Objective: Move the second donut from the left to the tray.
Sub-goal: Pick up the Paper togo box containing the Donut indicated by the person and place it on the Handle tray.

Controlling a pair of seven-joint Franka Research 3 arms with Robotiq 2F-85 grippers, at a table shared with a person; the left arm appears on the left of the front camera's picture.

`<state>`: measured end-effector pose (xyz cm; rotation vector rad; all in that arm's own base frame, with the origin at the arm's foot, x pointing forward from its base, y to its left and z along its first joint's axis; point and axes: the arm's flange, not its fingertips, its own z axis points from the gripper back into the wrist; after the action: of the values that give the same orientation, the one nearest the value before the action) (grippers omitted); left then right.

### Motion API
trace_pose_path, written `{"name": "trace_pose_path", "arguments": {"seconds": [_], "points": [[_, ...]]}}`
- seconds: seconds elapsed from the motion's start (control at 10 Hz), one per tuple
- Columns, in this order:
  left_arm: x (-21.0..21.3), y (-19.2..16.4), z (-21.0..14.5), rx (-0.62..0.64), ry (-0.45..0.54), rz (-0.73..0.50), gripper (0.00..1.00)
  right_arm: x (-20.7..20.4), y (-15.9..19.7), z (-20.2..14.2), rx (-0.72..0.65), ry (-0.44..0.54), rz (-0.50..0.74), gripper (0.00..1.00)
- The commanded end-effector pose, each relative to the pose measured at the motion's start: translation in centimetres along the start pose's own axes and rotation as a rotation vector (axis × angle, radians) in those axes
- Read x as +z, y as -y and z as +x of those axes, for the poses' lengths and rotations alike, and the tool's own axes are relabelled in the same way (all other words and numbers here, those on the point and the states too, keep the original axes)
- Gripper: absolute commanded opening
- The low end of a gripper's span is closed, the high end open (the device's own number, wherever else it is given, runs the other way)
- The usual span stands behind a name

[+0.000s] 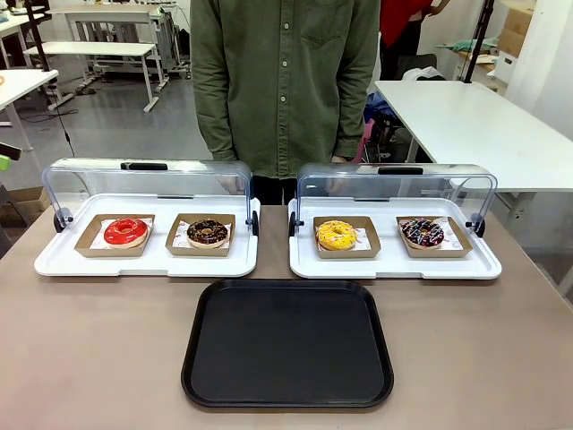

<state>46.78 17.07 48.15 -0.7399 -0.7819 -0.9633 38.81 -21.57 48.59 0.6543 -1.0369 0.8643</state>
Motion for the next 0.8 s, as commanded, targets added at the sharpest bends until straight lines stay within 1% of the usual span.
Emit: {"name": "trace_pose_path", "arguments": {"seconds": [0.0,0.7], "points": [[0.05,0.05,0.17,0.001,-0.006,0.0,1.0,-0.02,-0.04,0.16,0.004,0.005,0.002,1.0],[0.05,0.05,0.17,0.001,-0.006,0.0,1.0,-0.02,-0.04,0.16,0.004,0.005,0.002,1.0]]}}
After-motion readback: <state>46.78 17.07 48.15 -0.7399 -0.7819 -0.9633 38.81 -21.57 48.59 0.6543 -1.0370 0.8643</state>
